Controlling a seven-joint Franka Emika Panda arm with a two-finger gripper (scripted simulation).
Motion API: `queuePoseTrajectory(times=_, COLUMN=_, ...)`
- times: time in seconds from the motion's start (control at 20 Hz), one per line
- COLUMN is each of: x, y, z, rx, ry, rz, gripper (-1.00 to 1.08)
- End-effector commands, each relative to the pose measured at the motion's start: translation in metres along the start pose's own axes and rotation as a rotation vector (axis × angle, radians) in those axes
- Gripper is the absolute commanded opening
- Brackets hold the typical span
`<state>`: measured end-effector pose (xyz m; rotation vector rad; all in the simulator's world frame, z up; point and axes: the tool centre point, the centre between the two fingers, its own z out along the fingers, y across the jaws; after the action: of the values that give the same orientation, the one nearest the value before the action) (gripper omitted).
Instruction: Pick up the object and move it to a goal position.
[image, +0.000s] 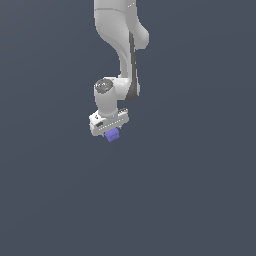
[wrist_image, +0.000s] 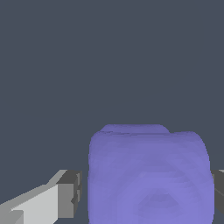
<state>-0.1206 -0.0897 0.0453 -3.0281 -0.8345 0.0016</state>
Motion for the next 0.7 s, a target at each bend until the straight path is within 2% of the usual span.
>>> queuePoseTrajectory(times=0.0, x=0.0003, y=0.0004, z=0.0036, rx=-0.001, ry=0.001, rz=0.0, gripper=1.0)
queuePoseTrajectory(times=0.05, x=0.0004, y=0.0004, z=0.0039, rx=-0.001, ry=0.001, rz=0.0, gripper=1.0)
queuePoseTrajectory(times=0.1, x=0.0004, y=0.0004, z=0.0039, rx=-0.001, ry=0.001, rz=0.0, gripper=-1.0)
queuePoseTrajectory(times=0.65, x=0.0005, y=0.0014, z=0.0027, rx=-0.002, ry=0.002, rz=0.001, gripper=-1.0)
